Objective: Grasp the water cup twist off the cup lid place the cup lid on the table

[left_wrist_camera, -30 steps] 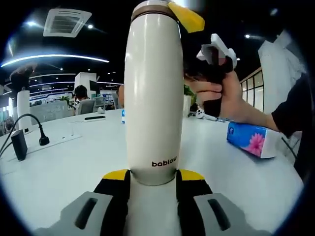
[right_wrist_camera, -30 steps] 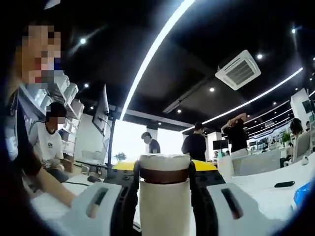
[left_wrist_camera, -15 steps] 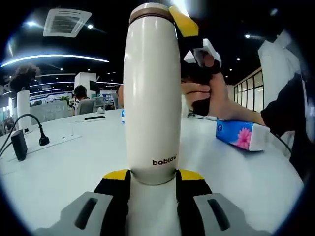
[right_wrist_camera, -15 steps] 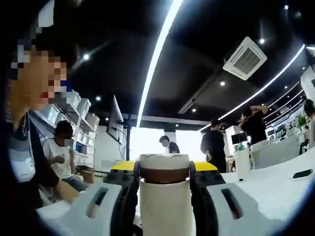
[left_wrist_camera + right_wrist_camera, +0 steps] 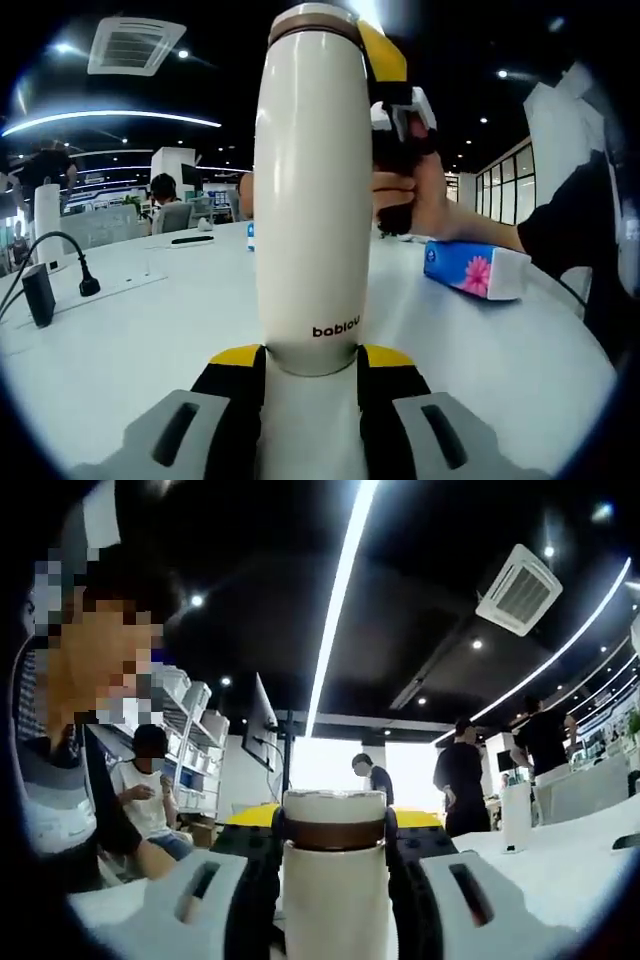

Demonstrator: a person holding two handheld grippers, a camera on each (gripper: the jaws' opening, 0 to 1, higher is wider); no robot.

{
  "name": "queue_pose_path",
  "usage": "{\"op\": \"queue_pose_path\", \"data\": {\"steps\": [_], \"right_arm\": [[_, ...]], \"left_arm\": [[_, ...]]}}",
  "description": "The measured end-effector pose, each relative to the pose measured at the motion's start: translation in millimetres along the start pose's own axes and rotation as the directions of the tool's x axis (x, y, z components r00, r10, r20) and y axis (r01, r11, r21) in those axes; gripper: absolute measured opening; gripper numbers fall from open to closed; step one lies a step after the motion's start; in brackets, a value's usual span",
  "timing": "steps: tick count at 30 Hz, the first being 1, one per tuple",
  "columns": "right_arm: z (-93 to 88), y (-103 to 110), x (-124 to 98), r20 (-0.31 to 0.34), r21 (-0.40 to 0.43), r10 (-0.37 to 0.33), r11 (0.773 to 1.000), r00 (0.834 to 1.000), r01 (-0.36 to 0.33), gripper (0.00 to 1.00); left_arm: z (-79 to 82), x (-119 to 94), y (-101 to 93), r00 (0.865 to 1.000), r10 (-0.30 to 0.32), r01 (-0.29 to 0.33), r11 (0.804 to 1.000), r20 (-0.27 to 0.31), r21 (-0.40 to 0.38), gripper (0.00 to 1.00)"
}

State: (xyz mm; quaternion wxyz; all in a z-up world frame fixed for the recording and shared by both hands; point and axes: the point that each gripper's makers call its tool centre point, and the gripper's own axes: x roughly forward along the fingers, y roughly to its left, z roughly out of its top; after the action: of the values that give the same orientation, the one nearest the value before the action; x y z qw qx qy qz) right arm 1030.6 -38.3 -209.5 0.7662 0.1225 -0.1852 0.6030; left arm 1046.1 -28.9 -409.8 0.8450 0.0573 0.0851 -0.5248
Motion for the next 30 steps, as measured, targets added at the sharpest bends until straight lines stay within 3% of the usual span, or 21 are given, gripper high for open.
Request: {"op": "queue_pose_path", "data": {"steps": [17,22,30], "right_arm": [[-10.9,-3.8,1.3,-0.065,-0.051,-0.069,0.997,0.996,0.065,0.48],[-18.6,-2.5,3.4,-0.113,-0.163,-0.115,0.982,0.987,0.096,0.5],[-22.9,-4.8,0.5,-0.147,-0.2,-0.188,0.967,0.971,0.157,0.57]], "left_arm": [[-0.5,1.0,-4.9,1.0,-0.003,0.003,1.0,-0.001,0.001,0.38],[-0.1,1.3,-8.0,1.0,-0.002,0.002,1.0,0.0,0.003,0.38],[0.3,1.2,-12.5,1.0,0.0,0.0,1.0,0.0,0.002,0.38]]}}
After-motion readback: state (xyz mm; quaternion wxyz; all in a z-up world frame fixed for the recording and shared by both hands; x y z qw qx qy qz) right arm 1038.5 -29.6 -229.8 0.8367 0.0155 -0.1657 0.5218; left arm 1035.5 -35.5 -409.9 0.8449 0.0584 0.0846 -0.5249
